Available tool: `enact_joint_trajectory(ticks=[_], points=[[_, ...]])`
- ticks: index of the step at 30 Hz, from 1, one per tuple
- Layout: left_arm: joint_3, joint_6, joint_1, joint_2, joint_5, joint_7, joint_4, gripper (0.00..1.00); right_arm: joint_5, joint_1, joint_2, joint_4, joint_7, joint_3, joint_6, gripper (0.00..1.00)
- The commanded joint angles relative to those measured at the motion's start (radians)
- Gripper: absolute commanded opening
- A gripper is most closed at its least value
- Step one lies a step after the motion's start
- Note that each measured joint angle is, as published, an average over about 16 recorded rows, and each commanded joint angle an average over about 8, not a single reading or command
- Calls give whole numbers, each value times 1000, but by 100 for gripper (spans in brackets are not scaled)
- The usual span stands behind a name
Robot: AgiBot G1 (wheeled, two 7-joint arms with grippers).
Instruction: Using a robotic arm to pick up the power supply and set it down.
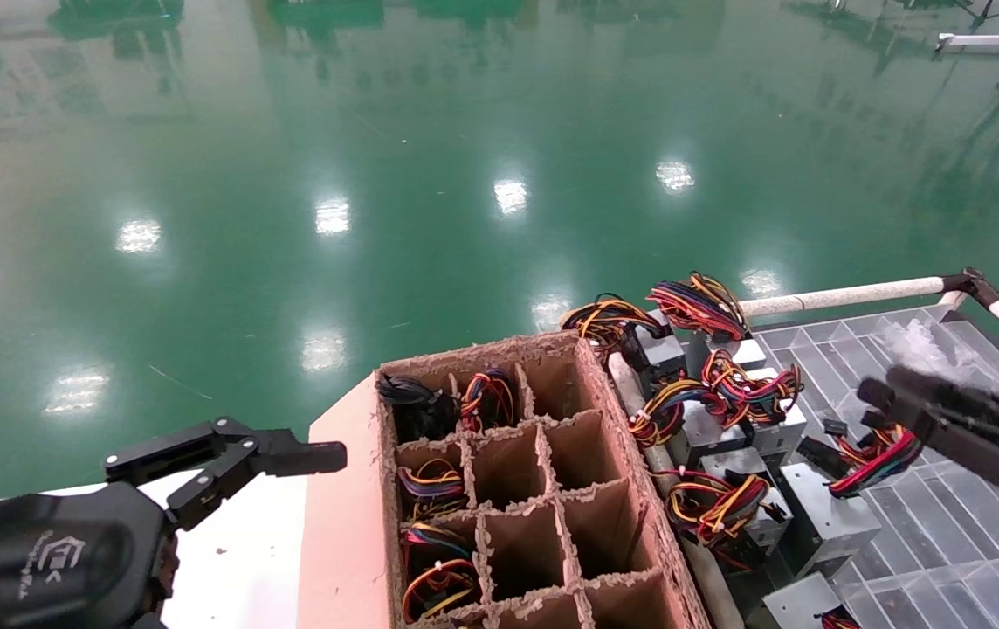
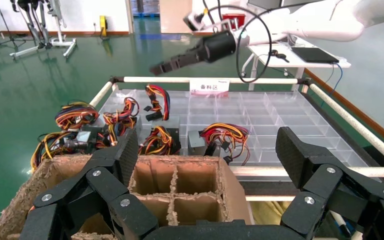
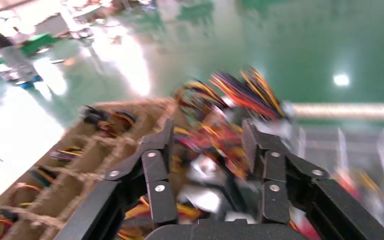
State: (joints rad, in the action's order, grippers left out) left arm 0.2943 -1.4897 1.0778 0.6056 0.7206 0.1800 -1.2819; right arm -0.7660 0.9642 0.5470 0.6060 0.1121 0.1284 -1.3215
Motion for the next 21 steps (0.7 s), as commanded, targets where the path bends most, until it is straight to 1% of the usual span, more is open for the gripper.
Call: enact_joint_trajectory(ticks=[1,21], points=[[0,0,0,0,0,0,0,100,4,7,0,16,-2,-2,-10,100],[1,0,1,0,-1,-1,1,100,14,39,21,231,21,47,-61,100]])
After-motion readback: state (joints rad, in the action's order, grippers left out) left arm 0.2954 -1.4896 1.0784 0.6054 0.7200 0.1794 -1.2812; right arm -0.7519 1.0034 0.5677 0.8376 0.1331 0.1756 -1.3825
